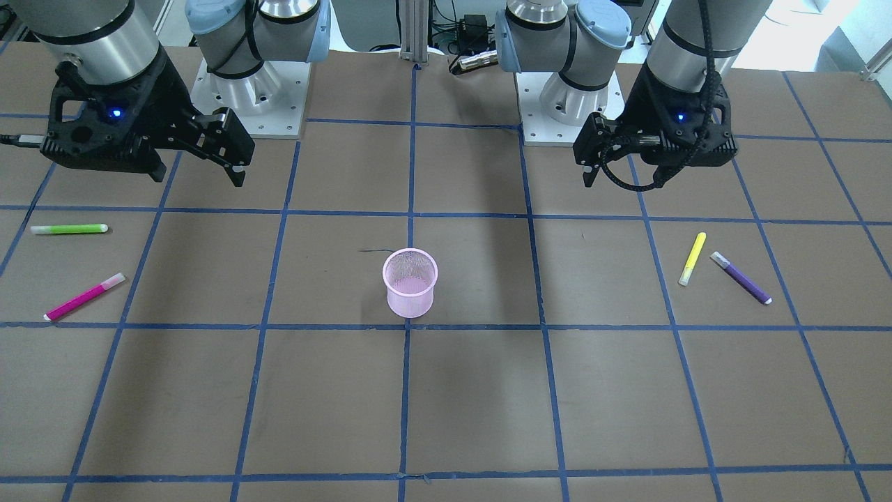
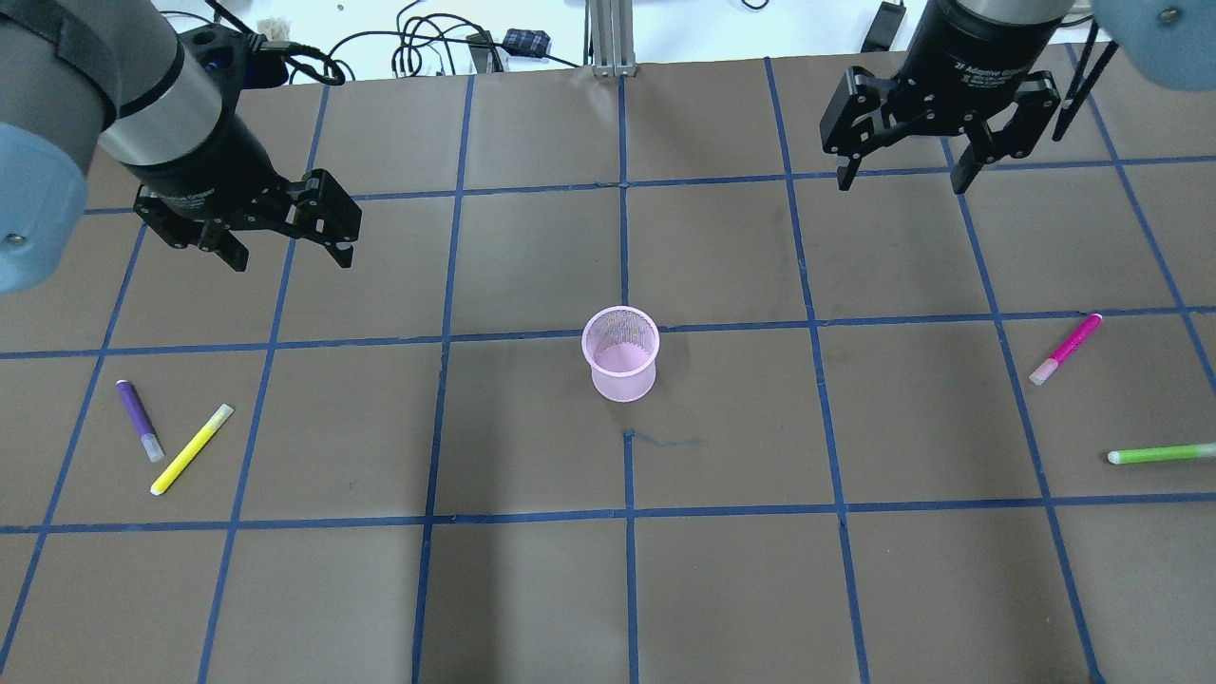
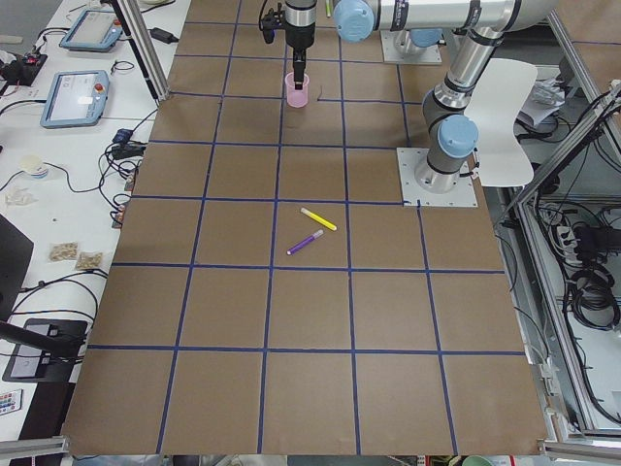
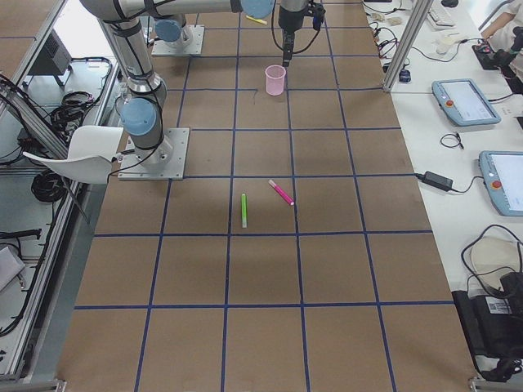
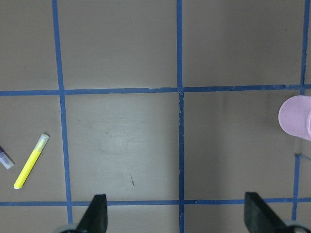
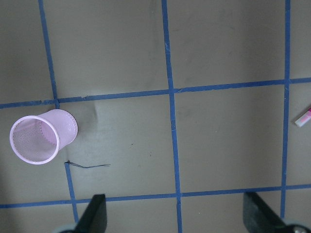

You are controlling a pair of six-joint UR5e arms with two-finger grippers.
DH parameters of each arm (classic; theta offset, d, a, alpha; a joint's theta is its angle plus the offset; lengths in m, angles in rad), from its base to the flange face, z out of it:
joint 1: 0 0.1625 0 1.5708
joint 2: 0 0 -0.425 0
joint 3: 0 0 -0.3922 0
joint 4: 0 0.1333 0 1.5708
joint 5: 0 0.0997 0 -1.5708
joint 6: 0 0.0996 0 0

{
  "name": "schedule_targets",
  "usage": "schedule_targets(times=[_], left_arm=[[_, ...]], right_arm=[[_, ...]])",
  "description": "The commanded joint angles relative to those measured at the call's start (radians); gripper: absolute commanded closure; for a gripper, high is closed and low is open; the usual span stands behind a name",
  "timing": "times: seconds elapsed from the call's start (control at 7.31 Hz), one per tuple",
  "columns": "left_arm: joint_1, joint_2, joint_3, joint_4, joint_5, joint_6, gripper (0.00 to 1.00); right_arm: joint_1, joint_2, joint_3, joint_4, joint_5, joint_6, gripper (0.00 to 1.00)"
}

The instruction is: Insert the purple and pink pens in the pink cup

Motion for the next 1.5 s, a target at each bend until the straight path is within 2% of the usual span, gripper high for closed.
schedule_targets(times=[0.0, 0.27, 0.41, 0.68, 1.09, 1.37], left_arm=[[0.032, -0.006, 0.000, 0.018, 0.000, 0.010, 0.00], [0.041, -0.006, 0.000, 0.013, 0.000, -0.005, 0.00], [0.072, -0.013, 0.000, 0.015, 0.001, -0.003, 0.00], [0.196, -0.013, -0.001, -0.002, 0.003, 0.009, 0.00], [0.305, -0.065, -0.018, 0.016, -0.002, 0.009, 0.00], [0.372, -0.091, -0.026, 0.025, 0.000, 0.009, 0.00]], right_arm=[[-0.016, 0.003, -0.017, 0.026, 0.002, -0.002, 0.00], [-0.072, 0.007, -0.011, 0.025, -0.022, -0.192, 0.00], [-0.141, 0.008, -0.003, 0.025, -0.022, -0.262, 0.00], [-0.293, 0.026, -0.001, 0.020, -0.022, -0.441, 0.00], [-0.456, 0.127, -0.001, -0.004, -0.019, -0.836, 0.00], [-0.494, 0.202, 0.002, -0.097, -0.042, -1.253, 0.00]])
